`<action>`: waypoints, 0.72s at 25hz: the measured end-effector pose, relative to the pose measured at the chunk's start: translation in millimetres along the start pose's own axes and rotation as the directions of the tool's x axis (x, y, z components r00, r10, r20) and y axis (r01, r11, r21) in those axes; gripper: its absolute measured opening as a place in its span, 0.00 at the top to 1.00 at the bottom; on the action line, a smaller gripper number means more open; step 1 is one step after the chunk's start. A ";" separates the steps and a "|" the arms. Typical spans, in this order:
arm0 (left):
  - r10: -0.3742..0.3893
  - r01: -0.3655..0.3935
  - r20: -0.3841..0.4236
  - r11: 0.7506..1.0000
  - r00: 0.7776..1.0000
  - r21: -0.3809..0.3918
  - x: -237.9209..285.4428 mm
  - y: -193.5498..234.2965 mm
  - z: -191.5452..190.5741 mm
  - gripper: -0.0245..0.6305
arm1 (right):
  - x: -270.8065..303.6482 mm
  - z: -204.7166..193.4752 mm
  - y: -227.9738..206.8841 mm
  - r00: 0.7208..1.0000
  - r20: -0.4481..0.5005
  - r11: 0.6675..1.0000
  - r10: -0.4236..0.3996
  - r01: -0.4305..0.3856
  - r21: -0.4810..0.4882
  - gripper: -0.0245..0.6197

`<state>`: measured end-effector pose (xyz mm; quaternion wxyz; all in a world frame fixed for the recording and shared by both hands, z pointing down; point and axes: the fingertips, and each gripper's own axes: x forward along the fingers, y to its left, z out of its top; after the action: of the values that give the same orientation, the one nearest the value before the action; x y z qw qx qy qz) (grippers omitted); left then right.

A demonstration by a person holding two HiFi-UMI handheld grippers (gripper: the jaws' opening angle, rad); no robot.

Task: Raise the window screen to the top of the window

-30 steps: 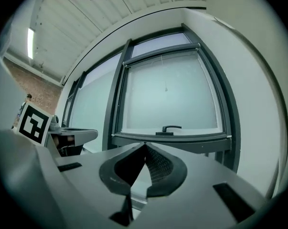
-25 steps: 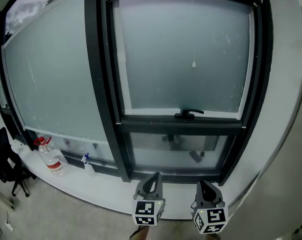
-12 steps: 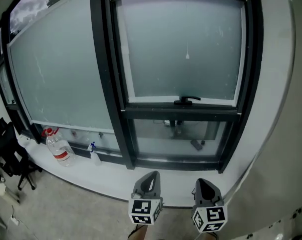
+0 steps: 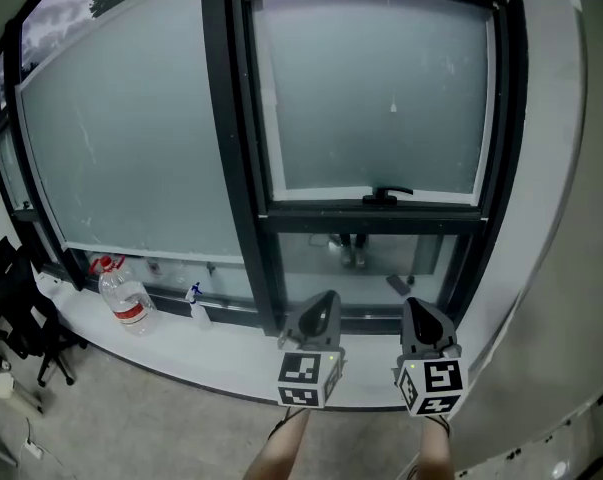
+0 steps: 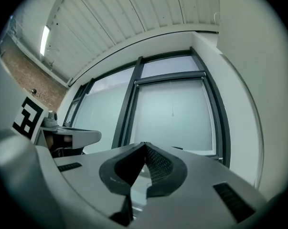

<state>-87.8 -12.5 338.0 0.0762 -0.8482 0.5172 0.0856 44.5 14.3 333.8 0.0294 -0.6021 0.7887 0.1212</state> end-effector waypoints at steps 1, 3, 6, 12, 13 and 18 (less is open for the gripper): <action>0.005 -0.005 0.001 1.000 1.000 -0.003 -4.4 4.0 -2.0 0.96 | 1.7 -0.9 5.0 1.000 -0.004 1.000 0.001 -0.001 -0.007 0.95; 0.015 -0.015 -0.005 1.000 1.000 -0.006 -14.2 12.1 -10.1 0.96 | 1.1 -3.4 16.4 1.000 -0.012 1.000 0.010 -0.010 -0.010 0.95; 0.030 -0.031 -0.038 0.999 0.999 -0.013 -20.9 22.4 -23.9 0.96 | -1.1 -11.2 21.2 0.999 -0.035 1.000 0.008 -0.008 -0.001 0.95; 0.084 -0.084 -0.089 0.996 0.993 0.000 -41.7 48.1 -44.8 0.96 | -10.3 -35.3 6.8 0.996 -0.084 0.999 -0.030 0.034 0.040 0.95; 0.092 -0.093 -0.095 0.996 0.991 -0.007 -48.8 49.4 -46.9 0.96 | -14.5 -38.3 6.4 0.995 -0.090 0.999 -0.033 0.037 0.038 0.95; 0.124 -0.125 -0.105 0.992 0.987 -0.007 -68.5 42.6 -53.1 0.96 | -34.3 -49.4 6.8 0.993 -0.115 0.999 -0.032 0.033 0.009 0.95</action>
<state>-153.0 15.8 403.3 0.0380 -0.8179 0.5719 0.0495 52.3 37.1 389.3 -0.0108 -0.6207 0.7797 0.0816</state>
